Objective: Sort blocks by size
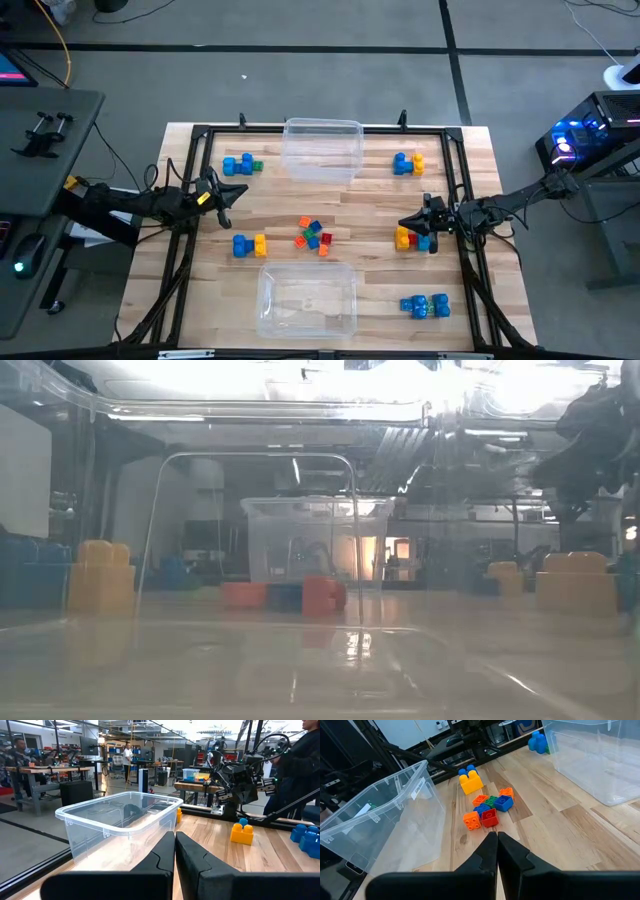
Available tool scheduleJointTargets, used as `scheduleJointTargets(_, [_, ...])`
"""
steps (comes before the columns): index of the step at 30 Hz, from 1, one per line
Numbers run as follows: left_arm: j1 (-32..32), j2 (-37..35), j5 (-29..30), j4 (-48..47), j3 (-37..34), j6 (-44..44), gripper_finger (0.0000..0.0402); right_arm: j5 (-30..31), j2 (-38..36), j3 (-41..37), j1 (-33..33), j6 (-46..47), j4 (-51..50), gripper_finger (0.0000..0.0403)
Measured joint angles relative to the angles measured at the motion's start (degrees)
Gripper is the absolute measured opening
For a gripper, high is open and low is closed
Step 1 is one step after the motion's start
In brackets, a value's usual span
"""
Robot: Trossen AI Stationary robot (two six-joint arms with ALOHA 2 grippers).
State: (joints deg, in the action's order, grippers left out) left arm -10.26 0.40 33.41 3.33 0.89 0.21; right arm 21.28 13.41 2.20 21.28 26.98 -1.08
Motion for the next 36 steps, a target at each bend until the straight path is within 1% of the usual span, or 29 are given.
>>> scheduleJointTargets(29, [0.00,-0.02,0.00,0.00,0.00,0.00,0.0003,-0.02,0.02,0.00,-0.02,0.00,-0.01,0.0002])
scheduleJointTargets(32, [0.17,0.04,0.06,1.79,0.00,-0.10,0.0003,-0.01,0.01,0.00,-0.01,0.00,-0.01,0.0002])
scheduleJointTargets(33, [0.14,0.02,-0.03,3.83,0.00,-2.42,0.0003,-0.02,0.01,0.00,0.00,0.00,0.00,0.0002])
scheduleJointTargets(34, [0.13,0.04,-0.26,7.35,0.00,-6.88,0.0003,-0.02,0.01,0.00,0.00,0.00,0.00,0.0002])
scheduleJointTargets(36, [0.23,0.13,-0.19,16.70,0.00,-17.93,0.0003,0.00,0.02,0.00,-0.02,0.00,0.00,0.0002])
